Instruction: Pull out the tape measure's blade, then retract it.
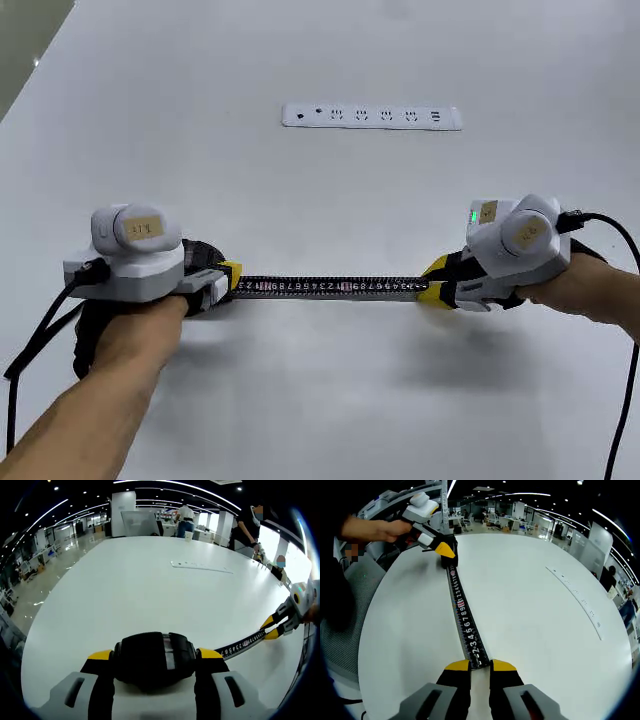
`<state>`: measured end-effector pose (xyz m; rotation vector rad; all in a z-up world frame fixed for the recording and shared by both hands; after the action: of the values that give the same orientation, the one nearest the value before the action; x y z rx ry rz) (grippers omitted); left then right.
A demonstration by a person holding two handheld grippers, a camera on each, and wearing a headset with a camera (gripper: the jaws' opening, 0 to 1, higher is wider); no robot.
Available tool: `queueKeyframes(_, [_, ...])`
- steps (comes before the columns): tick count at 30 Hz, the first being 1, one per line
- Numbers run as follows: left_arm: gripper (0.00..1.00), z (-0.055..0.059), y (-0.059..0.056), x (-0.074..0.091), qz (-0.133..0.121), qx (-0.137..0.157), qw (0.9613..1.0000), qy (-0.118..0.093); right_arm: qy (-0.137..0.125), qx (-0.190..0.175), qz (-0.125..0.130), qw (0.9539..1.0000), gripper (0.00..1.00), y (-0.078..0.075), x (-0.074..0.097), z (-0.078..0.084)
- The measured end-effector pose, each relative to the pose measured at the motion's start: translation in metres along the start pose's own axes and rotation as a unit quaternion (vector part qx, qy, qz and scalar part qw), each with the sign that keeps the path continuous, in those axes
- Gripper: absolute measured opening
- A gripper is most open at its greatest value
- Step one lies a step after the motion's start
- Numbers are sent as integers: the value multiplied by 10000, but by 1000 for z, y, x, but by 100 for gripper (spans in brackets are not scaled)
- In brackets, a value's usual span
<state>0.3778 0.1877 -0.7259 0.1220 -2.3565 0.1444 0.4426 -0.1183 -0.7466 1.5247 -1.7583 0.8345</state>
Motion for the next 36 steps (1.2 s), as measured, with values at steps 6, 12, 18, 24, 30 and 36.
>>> queueKeyframes(6, [58,0,1,0,-23,-44,10000,-12,-5,-11,-11,10000,9,0,0,0])
queueKeyframes(12, [58,-1,3,-1,54,-20,10000,-20,-4,-6,-8,10000,9,-2,0,0])
queueKeyframes(18, [58,-1,3,-1,72,35,10000,-36,26,13,7,10000,9,-2,0,0])
queueKeyframes(24, [58,-1,4,-1,116,63,9999,-57,49,0,24,10000,9,-1,1,0])
queueKeyframes(30, [58,0,5,-1,134,119,9998,-82,86,13,44,10000,9,-1,0,-1])
queueKeyframes(36, [58,0,5,-1,159,134,9998,-58,111,35,56,9999,9,-1,0,-1])
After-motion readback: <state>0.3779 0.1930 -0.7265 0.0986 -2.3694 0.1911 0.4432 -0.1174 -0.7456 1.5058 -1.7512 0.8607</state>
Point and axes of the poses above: the centre of the closed fingertips' face, and the gripper's own axes: x roughly backward along the fingers, y roughly to its left, z roughly out of its underside, the point moved 7 cm from there along x, roughly backward along the fingers, and after that the axes turned 3 degrees about x, right-handed, at the moved point
